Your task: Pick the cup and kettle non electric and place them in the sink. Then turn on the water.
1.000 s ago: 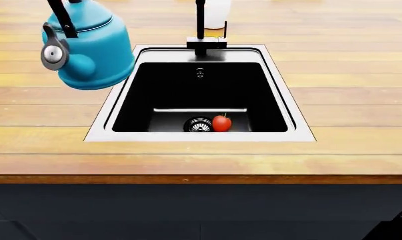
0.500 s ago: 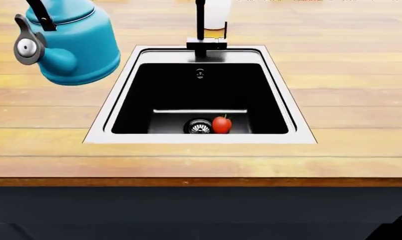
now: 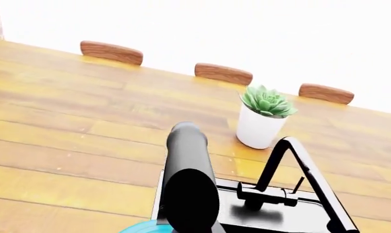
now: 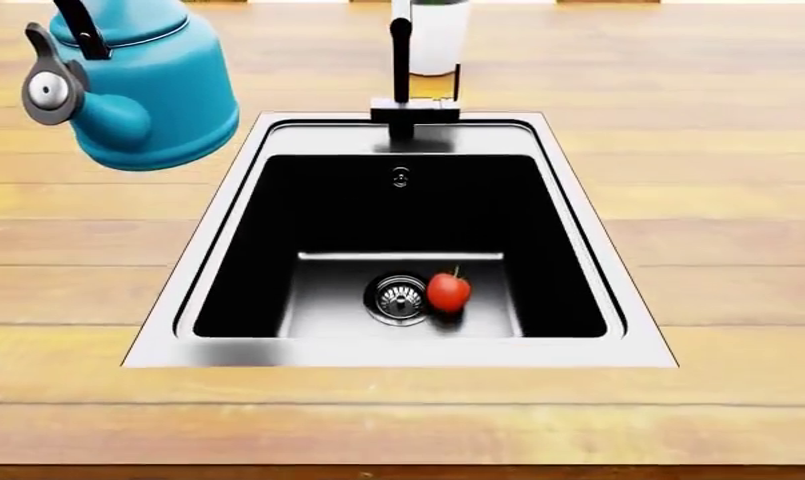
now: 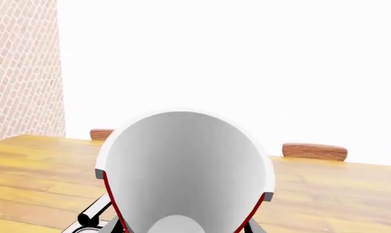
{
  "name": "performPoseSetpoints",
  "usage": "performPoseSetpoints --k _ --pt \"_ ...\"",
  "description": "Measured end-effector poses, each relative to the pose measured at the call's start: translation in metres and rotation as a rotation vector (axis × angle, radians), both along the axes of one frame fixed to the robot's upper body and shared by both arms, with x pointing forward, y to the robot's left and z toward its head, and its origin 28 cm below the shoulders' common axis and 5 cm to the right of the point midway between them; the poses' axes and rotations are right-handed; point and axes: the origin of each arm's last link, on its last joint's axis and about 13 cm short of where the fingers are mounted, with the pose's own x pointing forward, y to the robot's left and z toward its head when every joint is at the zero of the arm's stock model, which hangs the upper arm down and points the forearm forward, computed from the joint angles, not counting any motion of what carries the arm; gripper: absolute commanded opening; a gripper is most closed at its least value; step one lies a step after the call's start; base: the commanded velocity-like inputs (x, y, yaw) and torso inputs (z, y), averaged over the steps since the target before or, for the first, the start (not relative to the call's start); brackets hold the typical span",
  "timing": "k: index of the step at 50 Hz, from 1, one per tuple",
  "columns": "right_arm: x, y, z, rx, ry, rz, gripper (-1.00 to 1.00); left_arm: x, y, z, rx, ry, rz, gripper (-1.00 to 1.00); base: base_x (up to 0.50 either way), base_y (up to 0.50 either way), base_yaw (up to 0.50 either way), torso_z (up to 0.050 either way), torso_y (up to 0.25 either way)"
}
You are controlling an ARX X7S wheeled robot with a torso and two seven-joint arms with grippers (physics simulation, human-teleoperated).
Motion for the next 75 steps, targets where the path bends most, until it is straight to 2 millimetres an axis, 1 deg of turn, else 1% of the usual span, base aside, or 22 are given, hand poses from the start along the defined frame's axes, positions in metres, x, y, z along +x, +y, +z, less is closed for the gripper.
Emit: performPoseSetpoints --k 24,42,51,61,75 --pt "-0.001 0.001 0.001 -0.005 -0.001 0.007 -1.0 -0.002 0.001 0.001 -0.003 -0.003 0.0 -1.0 0.34 0.0 0.0 0.0 0.002" --pt "-0.001 0.003 0.001 0.001 -0.002 0.02 -1.0 -0.006 -0.001 0.003 -0.006 -0.01 -0.021 -1.0 0.01 0.0 0.0 0.001 0.001" --pt "-0.002 0.003 0.001 0.009 0.004 0.033 -1.0 -0.012 -0.006 0.002 -0.007 -0.005 -0.113 -1.0 0.0 0.0 0.0 0.0 0.001" --pt "-0.003 0.002 0.002 0.012 0.005 0.037 -1.0 -0.018 -0.017 -0.003 0.024 0.003 -0.251 -1.0 0.0 0.0 0.0 0.0 0.001" --pt "-0.006 0.0 0.004 0.017 0.002 0.037 -1.0 -0.016 -0.035 -0.013 0.044 0.03 -0.372 -1.0 0.0 0.0 0.0 0.001 0.001"
